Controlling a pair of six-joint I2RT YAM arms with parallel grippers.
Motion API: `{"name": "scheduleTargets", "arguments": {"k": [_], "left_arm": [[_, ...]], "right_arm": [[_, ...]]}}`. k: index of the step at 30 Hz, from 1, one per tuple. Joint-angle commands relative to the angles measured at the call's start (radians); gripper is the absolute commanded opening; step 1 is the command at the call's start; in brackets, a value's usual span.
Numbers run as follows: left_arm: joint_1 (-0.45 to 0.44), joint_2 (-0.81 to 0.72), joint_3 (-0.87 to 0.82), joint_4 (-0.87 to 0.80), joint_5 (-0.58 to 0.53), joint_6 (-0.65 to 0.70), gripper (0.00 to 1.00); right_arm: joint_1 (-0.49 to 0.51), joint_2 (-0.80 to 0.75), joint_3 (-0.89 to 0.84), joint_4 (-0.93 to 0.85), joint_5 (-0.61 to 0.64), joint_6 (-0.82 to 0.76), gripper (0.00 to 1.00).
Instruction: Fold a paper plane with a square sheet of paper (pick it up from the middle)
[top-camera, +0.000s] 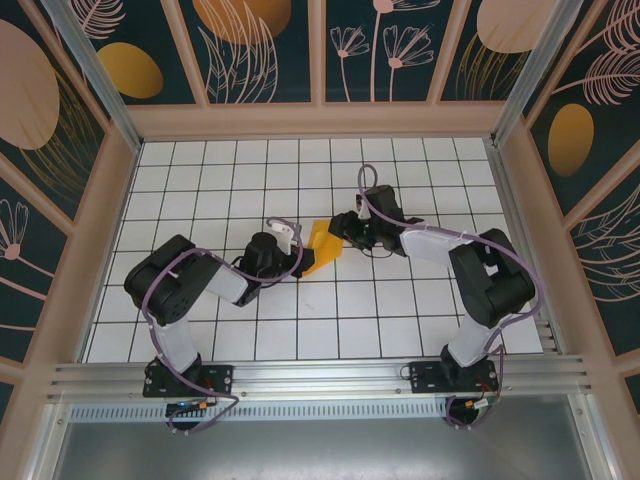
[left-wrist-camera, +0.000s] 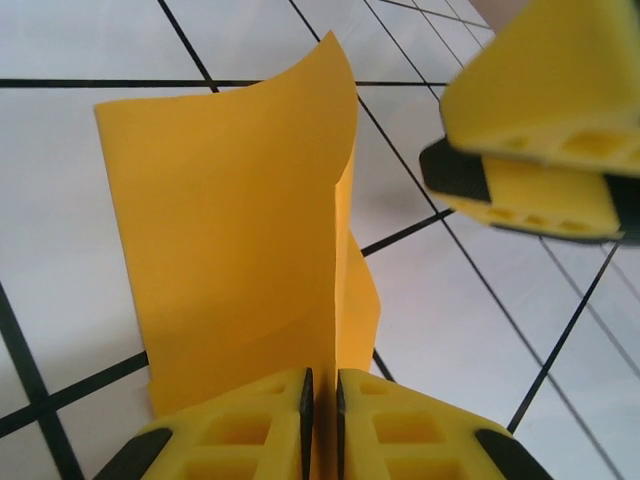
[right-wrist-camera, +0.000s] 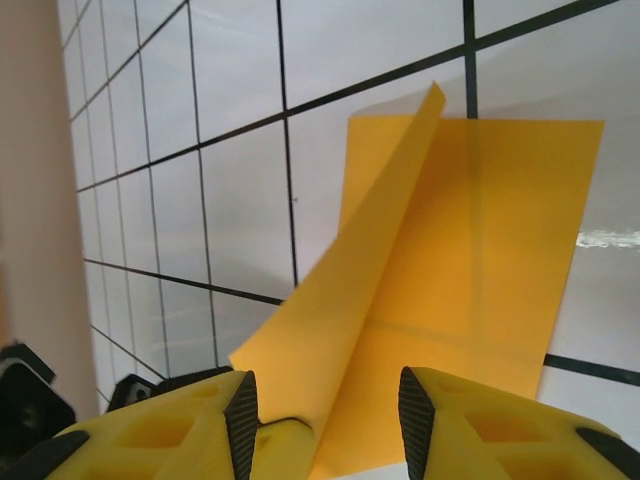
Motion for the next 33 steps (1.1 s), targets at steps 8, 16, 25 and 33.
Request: {"name": "scheduleTargets", "arguments": {"k": [8, 16, 25, 33], "left_arm": [[0.032, 0.031, 0.050, -0.065, 0.063, -0.180, 0.15], [0.040, 0.035, 0.046, -0.076, 0.024, -0.231, 0.14], [0.049, 0.034, 0.039, -0.064, 0.012, -0.257, 0.14], [0.050, 0.038, 0.030, -0.058, 0.003, -0.271, 0.15]], "right_arm": [[0.018, 0.094, 0.064, 0.021, -0.044, -0.088, 0.46], [0.028, 0.157, 0.122, -0.011, -0.036, -0.110, 0.45], [0.028, 0.186, 0.140, -0.035, -0.020, -0.136, 0.43], [0.028, 0.183, 0.138, -0.055, 0.019, -0.119, 0.46]]}}
